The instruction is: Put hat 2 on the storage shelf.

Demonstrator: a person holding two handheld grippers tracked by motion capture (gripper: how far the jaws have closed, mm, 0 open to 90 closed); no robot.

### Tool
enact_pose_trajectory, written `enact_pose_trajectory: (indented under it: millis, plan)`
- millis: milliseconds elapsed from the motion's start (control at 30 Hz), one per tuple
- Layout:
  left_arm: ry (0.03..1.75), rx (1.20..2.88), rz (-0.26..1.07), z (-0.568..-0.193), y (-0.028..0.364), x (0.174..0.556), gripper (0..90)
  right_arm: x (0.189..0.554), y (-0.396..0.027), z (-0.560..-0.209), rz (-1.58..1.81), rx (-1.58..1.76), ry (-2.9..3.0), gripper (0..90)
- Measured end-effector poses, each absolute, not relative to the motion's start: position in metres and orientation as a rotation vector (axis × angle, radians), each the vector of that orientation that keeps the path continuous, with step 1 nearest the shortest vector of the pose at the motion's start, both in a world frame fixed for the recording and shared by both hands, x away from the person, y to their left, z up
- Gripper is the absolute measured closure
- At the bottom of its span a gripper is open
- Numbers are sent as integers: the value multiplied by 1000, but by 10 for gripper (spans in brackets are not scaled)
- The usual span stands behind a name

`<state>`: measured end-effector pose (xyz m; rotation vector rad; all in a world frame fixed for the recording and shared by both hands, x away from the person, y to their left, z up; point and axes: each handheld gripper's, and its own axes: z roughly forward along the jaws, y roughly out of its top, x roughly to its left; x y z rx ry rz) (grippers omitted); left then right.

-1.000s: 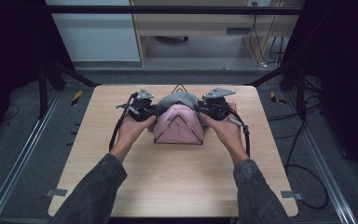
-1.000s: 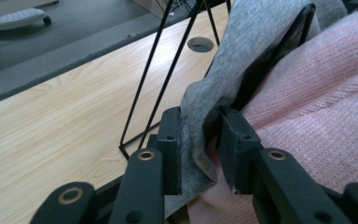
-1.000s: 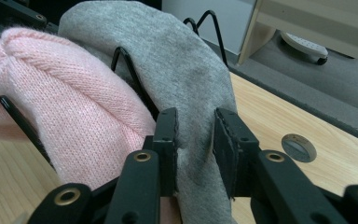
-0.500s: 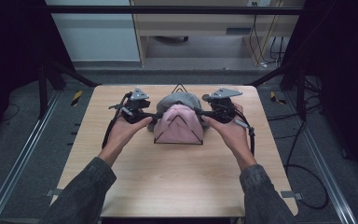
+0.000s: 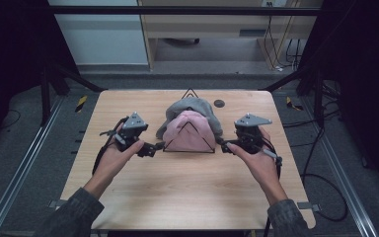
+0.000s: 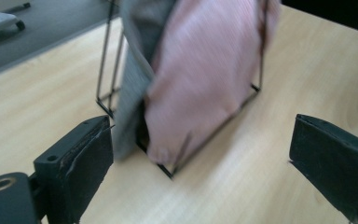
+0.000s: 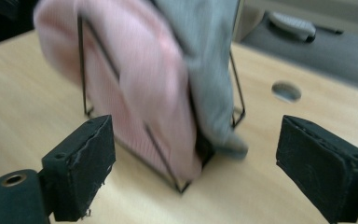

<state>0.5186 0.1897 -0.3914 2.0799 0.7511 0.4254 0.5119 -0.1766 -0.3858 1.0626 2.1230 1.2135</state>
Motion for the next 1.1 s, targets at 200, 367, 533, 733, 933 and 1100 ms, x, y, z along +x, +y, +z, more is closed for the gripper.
enact_pose_trajectory:
  millis: [200,367,533,733,933,1100]
  plan:
    - [822,2126,423,-420,207,499,63,488,-184,-430,1163,1111,2204,93]
    - [880,2187,406,-440,224,495,66,482,-187,-449,1152,1158,2235,91]
    - [947,2248,376,-467,240,495,61,482,-191,-468,1135,1249,2283,117]
    - [995,2303,390,-483,245,503,47,486,-190,-489,1010,1287,2360,92]
    - [1006,2346,350,-492,248,503,44,489,-194,-499,957,1322,2372,86]
    - [1014,2312,361,-498,249,505,0,488,-191,-503,890,1250,2355,63]
